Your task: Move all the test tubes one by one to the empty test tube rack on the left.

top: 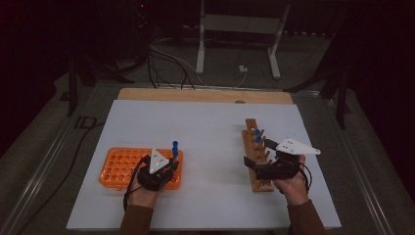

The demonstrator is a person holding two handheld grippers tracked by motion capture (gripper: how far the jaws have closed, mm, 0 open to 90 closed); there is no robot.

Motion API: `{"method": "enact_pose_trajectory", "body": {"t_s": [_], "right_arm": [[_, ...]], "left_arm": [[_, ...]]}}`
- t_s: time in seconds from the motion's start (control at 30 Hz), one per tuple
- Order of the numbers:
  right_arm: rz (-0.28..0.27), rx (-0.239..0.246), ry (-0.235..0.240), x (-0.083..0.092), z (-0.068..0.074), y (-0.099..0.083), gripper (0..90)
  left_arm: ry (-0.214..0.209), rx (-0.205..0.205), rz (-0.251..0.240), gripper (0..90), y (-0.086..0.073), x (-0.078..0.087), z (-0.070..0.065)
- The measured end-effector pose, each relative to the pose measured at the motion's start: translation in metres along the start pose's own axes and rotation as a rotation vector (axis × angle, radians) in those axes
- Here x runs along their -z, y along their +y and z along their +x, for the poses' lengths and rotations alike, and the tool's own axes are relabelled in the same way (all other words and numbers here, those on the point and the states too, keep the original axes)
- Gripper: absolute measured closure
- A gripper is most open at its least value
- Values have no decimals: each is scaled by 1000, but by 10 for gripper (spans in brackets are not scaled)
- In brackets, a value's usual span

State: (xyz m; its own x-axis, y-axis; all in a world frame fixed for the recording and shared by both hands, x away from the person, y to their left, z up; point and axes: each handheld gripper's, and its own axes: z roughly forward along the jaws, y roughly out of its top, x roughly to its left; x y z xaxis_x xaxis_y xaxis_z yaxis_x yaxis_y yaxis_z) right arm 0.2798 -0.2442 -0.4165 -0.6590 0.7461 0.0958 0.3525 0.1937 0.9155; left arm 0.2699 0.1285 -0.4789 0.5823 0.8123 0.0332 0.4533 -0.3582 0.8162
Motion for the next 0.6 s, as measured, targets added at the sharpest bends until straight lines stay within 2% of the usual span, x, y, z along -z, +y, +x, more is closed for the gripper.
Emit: {"method": "enact_pose_trajectory", "body": {"t_s": [0.3, 0.4, 0.6], "right_arm": [[4, 2, 4, -1, 1, 0, 7], [3, 0, 5, 0, 1, 0, 7], [2, -1, 3, 0, 0, 0, 7]], "left_arm": [[14, -8, 30, 779, 0, -2, -2], [26, -18, 63, 780, -1, -6, -3], [23, 6, 67, 779, -1, -6, -1]]}}
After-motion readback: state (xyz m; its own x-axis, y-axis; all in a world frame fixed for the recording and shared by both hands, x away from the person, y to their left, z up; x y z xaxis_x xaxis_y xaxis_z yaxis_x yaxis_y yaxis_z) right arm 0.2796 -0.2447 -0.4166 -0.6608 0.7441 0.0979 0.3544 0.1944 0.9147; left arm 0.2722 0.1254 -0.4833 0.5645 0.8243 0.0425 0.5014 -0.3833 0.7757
